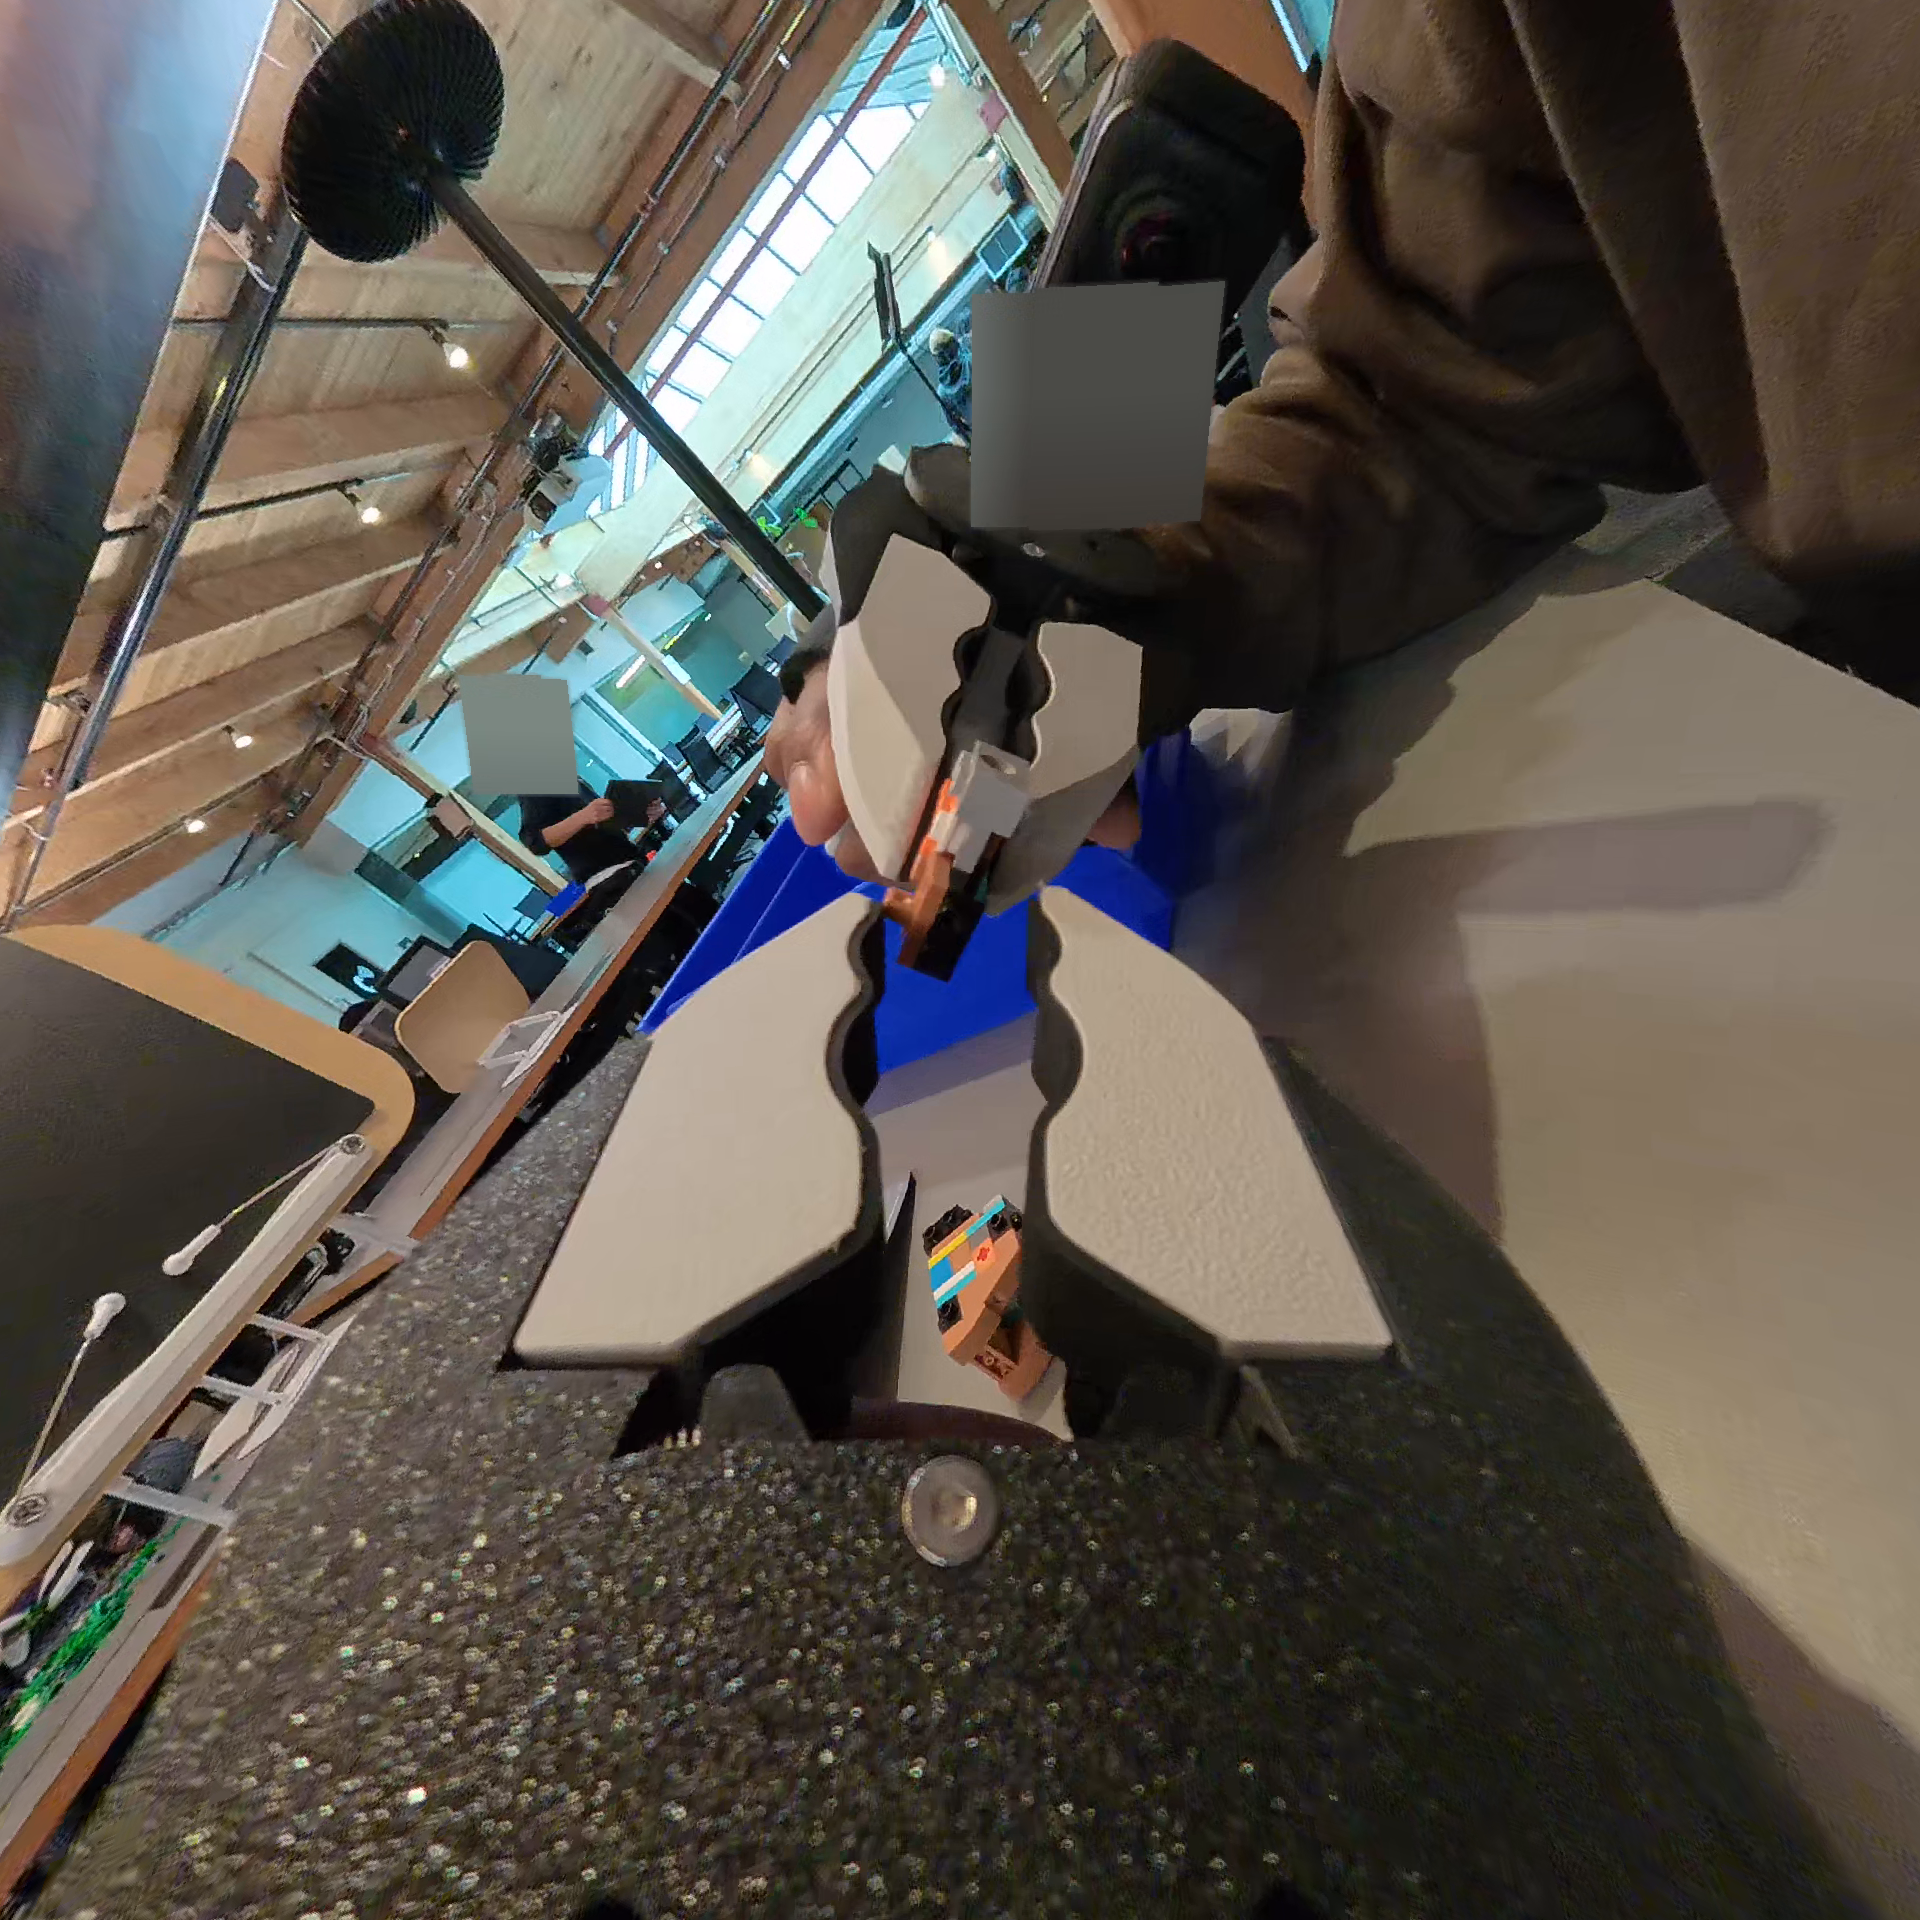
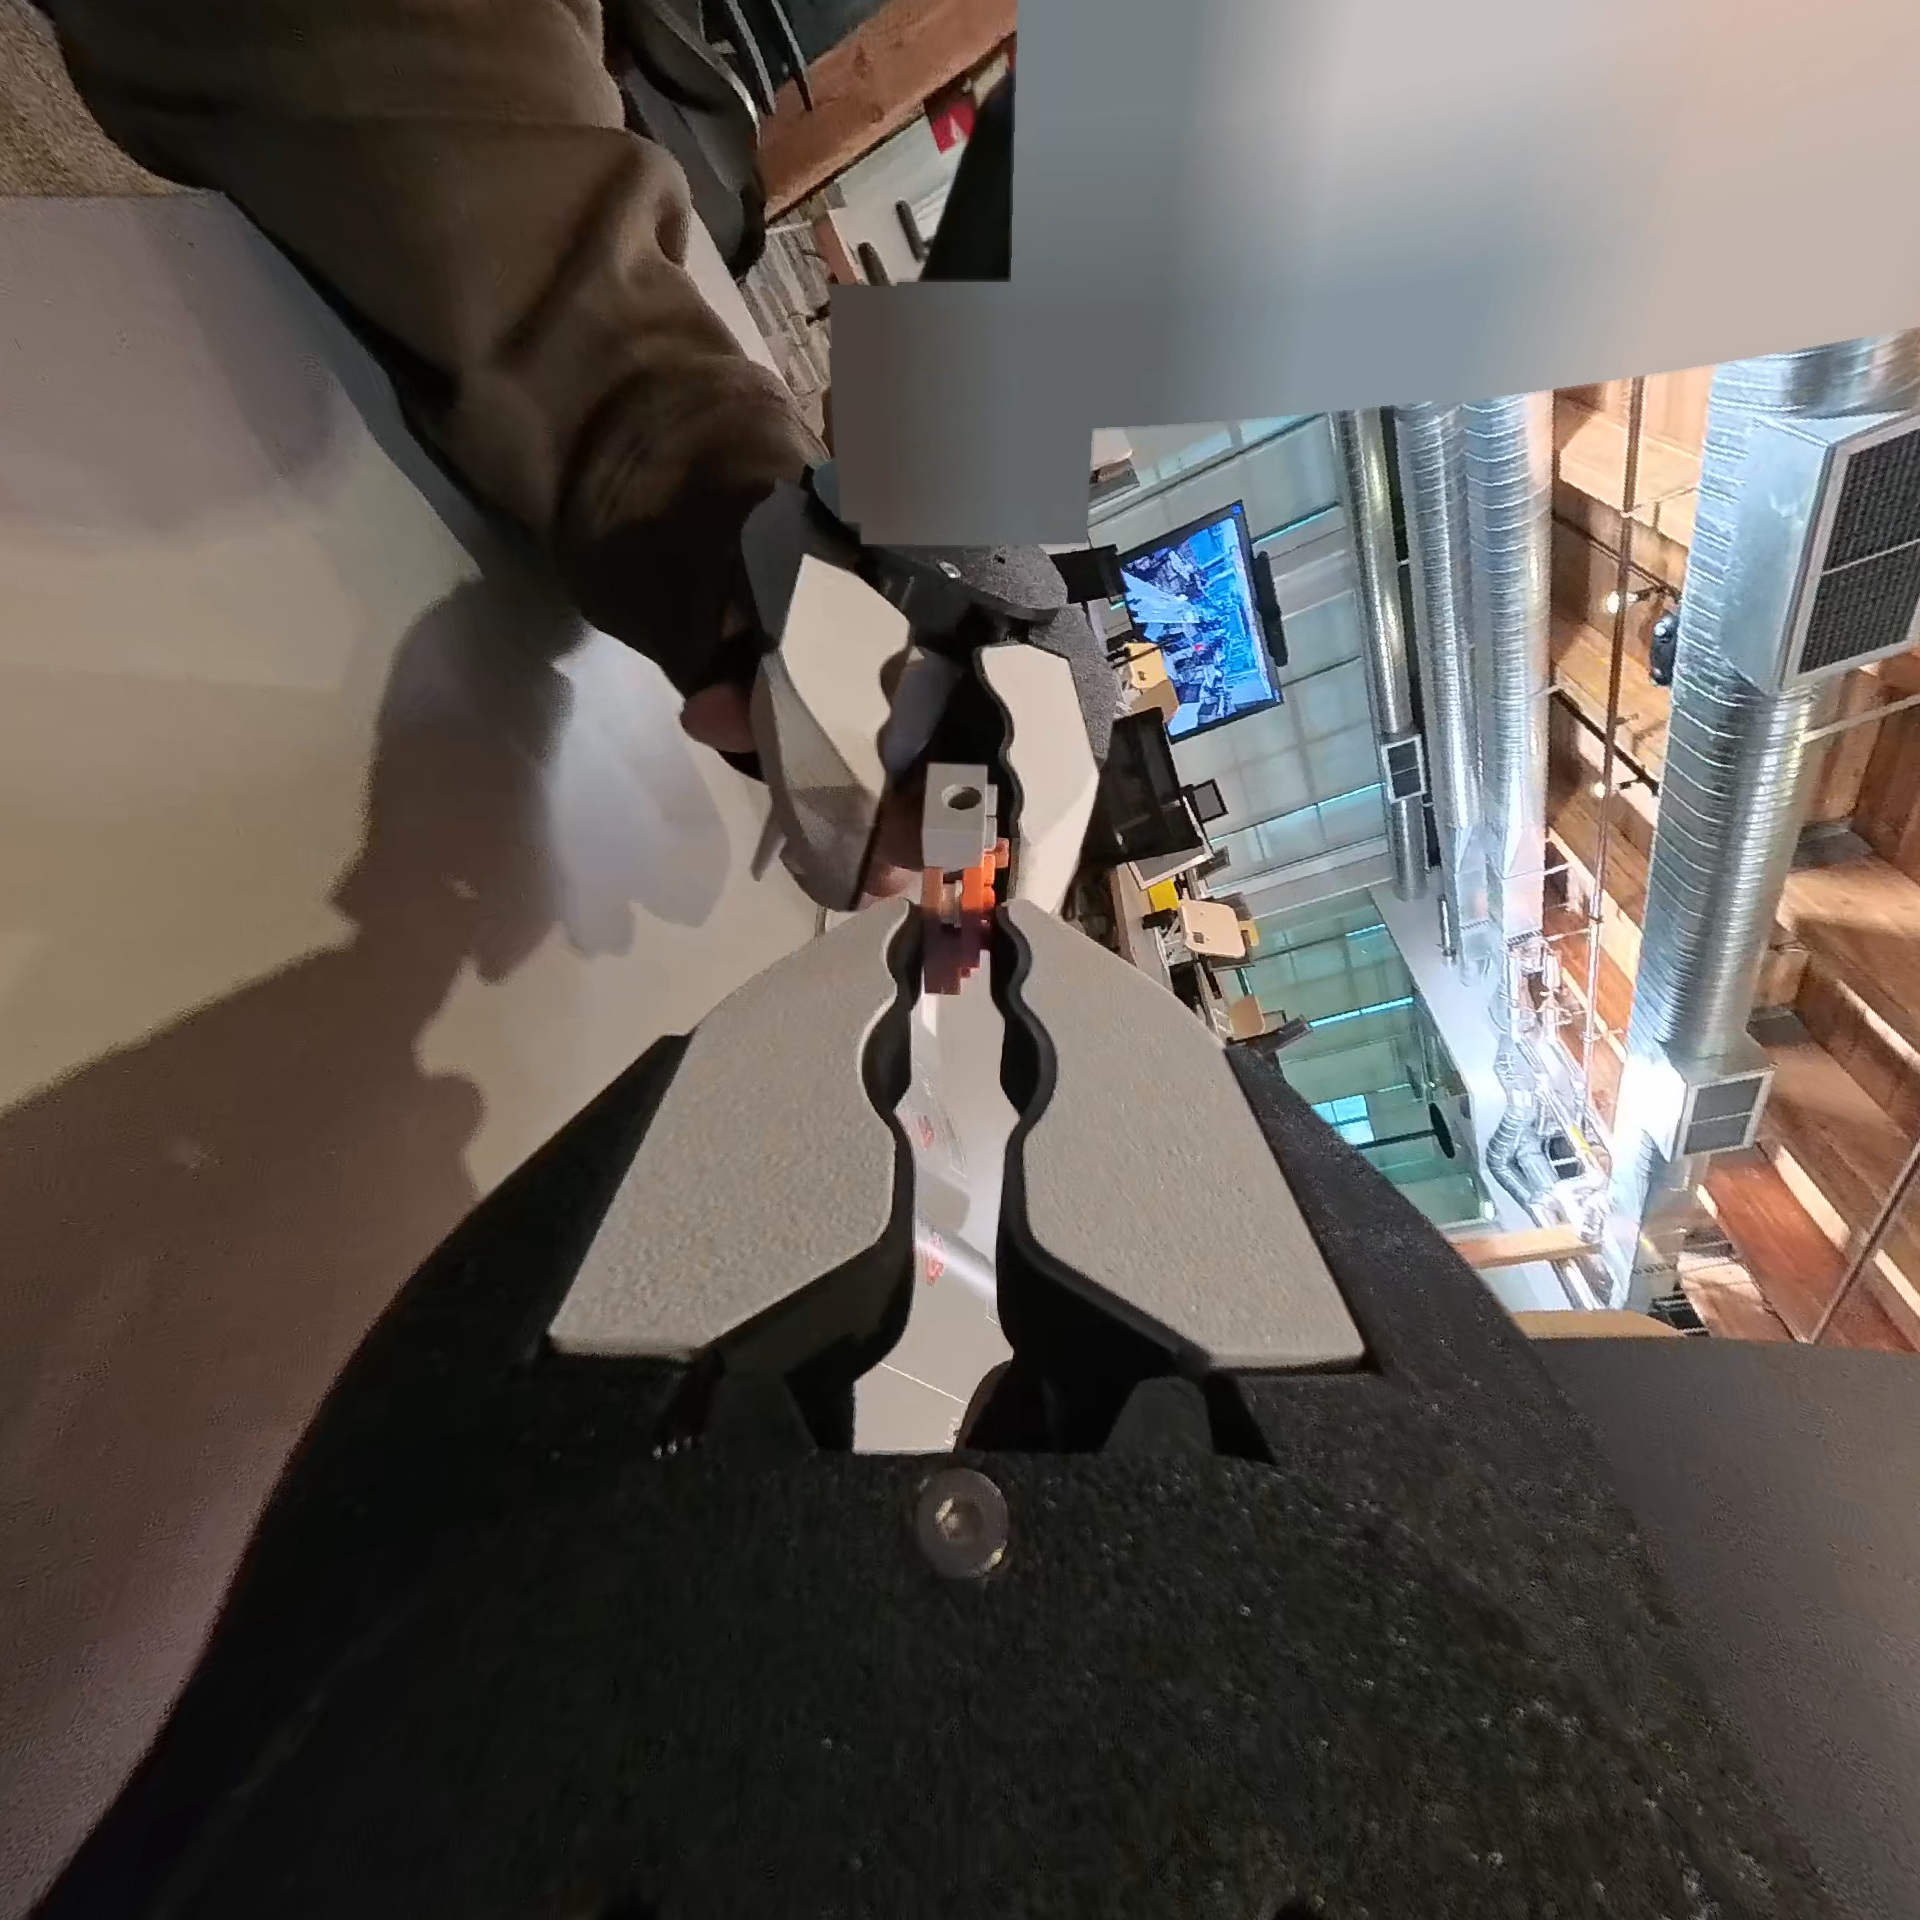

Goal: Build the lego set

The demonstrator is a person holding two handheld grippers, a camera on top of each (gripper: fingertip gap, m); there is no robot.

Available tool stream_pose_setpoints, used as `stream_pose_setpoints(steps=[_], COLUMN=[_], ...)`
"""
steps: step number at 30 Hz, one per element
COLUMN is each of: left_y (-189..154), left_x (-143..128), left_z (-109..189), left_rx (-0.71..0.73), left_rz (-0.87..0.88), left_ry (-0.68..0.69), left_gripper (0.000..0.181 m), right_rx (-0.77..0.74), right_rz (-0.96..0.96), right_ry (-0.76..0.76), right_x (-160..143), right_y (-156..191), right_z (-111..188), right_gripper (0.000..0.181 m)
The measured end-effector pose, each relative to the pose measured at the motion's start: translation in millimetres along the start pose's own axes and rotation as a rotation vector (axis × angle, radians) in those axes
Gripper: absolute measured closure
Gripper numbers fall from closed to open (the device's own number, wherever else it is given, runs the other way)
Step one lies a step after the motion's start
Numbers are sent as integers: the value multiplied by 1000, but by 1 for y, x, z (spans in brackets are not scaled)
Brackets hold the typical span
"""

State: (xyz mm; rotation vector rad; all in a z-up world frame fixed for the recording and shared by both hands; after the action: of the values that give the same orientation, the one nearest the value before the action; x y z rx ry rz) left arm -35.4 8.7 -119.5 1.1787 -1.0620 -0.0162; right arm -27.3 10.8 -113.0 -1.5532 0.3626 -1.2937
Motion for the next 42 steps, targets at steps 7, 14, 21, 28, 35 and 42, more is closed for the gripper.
stream_pose_setpoints(steps=[7, 14, 21, 28, 35, 42], left_y=[-2, -5, -3, 8, 38, 27], left_x=[1, 3, 3, -11, -18, -16], left_z=[1, 2, 2, 7, 18, 11], left_rx=[-13, -40, -22, -59, -84, -246], left_rz=[-4, 14, 16, 343, 983, 1361], left_ry=[-9, -23, -25, -17, -154, -192], left_gripper=[164, 164, 164, 148, 146, 150], right_rx=[24, 37, 29, -113, -188, -229], right_rz=[-8, -14, -9, 162, 348, 561], right_ry=[-16, -30, -29, 72, 132, 201], right_x=[1, 3, 4, -12, -19, -20], right_y=[4, 7, 6, -8, -10, -10], right_z=[0, 1, 1, 2, 2, 0], right_gripper=[170, 170, 170, 170, 170, 170])
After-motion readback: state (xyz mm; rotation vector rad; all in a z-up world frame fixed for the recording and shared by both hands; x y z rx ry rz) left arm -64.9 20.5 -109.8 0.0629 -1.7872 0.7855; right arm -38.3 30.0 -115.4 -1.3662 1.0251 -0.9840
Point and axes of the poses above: each gripper's, where its closed fingertips meet, z back along the fingers, x out of its top, y = z × x across the jaws, the point moved 1 cm from there along z, back along the fingers, and after that the axes turned 8 degrees about -z, right-handed, at the moved point
